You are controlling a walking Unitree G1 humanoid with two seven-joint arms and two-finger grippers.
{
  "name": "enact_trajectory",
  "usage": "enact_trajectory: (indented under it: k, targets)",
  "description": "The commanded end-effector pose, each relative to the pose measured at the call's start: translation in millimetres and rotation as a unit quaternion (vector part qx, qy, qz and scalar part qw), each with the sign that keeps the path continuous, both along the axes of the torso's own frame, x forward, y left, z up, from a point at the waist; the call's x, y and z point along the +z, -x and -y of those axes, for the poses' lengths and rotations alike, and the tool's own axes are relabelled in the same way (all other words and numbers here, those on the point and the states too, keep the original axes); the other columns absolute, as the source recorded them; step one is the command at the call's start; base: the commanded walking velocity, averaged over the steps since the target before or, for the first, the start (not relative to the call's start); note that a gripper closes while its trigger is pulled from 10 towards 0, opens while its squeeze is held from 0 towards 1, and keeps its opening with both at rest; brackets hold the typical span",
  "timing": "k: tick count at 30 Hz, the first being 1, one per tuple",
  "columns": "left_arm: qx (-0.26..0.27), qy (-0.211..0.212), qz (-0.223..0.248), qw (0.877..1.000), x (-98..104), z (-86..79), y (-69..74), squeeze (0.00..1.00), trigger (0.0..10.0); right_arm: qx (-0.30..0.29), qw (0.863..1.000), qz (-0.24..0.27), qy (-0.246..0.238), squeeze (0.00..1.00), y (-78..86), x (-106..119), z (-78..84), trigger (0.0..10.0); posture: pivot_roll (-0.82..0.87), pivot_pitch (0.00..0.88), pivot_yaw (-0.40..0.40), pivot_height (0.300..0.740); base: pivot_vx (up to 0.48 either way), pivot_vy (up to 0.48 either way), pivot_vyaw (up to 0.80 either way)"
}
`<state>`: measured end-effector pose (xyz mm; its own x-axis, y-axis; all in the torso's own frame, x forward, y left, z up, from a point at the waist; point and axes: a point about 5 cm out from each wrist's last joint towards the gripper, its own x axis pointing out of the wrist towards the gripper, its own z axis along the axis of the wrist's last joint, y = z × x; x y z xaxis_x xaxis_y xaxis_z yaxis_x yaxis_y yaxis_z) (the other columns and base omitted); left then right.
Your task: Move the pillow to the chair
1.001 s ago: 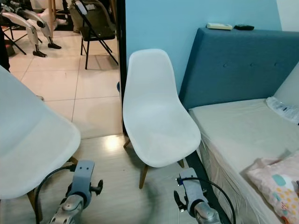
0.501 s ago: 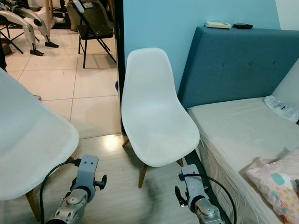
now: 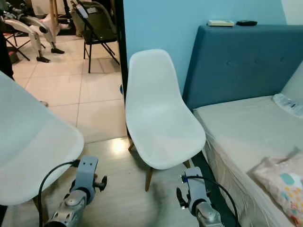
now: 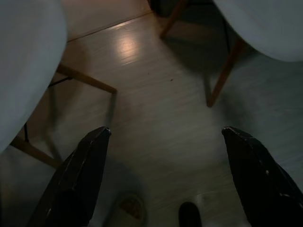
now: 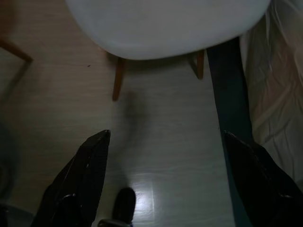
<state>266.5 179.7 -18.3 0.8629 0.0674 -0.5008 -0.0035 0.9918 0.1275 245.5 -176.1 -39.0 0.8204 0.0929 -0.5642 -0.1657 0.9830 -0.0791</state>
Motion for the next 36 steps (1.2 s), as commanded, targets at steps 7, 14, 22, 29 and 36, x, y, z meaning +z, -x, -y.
enact_trajectory:
  k: [7,14,22,29,36]
  targets:
    - [0.002,0.012,0.002,1.0,1,4.6,-0.6,0.0,10.0,-0.005,1.0,-0.009,0.0,0.0,3.2,-3,2.2,10.0,0.08,0.058,-0.072,0.74,0.0,0.0,-0.8]
    - [0.014,0.012,0.016,1.0,4,2.3,-3.2,0.0,10.0,0.0,1.0,-0.005,-0.006,0.0,0.2,-1,-1.6,10.0,0.09,0.054,-0.081,0.74,0.0,0.0,-0.8]
    - [0.021,0.014,0.018,1.0,5,0.9,-2.8,0.0,10.0,-0.001,1.0,-0.011,-0.014,0.0,0.5,-1,-1.9,10.0,0.08,0.057,-0.087,0.74,0.0,0.0,-0.8]
    - [0.02,0.015,0.019,1.0,5,1.1,-3.7,0.0,10.0,-0.001,1.0,-0.01,-0.006,0.0,0.6,-1,1.1,10.0,0.07,0.06,-0.084,0.74,0.0,0.0,-0.8]
    - [0.026,0.018,0.031,0.999,9,1.1,-5.9,0.0,10.0,-0.017,1.0,-0.001,-0.014,0.0,-3.4,3,3.5,10.0,0.06,0.06,-0.077,0.74,0.0,0.0,-0.8]
